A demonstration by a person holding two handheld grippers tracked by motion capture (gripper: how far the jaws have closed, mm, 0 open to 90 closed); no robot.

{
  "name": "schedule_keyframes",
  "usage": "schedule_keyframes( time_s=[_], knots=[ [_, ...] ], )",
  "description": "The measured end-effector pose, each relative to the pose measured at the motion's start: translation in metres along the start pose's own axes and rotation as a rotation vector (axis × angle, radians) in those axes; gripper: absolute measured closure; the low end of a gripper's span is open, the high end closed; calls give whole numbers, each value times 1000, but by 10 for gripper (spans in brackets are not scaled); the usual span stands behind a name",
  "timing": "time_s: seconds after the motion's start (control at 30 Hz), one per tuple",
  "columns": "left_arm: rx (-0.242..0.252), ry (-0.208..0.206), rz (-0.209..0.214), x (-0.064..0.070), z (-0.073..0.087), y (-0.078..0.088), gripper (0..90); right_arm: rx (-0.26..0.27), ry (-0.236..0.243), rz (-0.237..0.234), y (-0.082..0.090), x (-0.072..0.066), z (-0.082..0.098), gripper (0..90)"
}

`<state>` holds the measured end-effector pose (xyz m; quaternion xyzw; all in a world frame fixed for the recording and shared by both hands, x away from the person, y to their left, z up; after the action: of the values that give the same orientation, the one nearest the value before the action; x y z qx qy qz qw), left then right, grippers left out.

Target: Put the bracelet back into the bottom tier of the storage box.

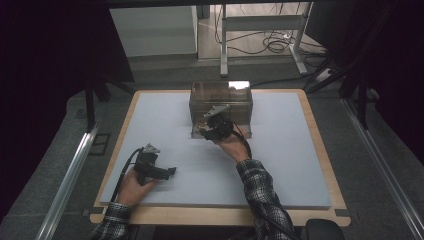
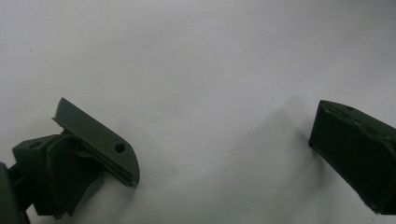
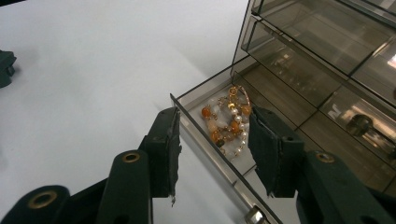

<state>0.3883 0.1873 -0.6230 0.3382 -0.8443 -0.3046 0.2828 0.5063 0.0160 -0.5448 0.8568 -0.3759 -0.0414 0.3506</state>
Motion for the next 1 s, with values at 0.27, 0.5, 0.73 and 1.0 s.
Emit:
schedule_keyframes(
  time_s=[0.27,0.5,0.73,1.0],
  knots=[
    [1,1,-1,0,0,0,0,-7,0,-2,9,2,5,495],
    [1,1,1,0,0,0,0,-12,-2,0,16,4,9,461],
    [1,1,0,0,0,0,0,-21,1,1,22,6,14,438],
    [1,1,-2,0,0,0,0,-31,-13,-1,29,8,21,410]
  ],
)
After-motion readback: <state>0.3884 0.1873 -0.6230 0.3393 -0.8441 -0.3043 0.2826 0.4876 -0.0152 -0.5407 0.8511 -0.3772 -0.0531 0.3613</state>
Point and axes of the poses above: each handheld gripper's, and its own axes: y roughly backward along the jaws, z roughly out of its underside, x roughly to its right, the point moved 9 cm from there along -y, roughly forward along the jaws, and after that the axes turned 10 degrees about z, right-handed, at the moved point
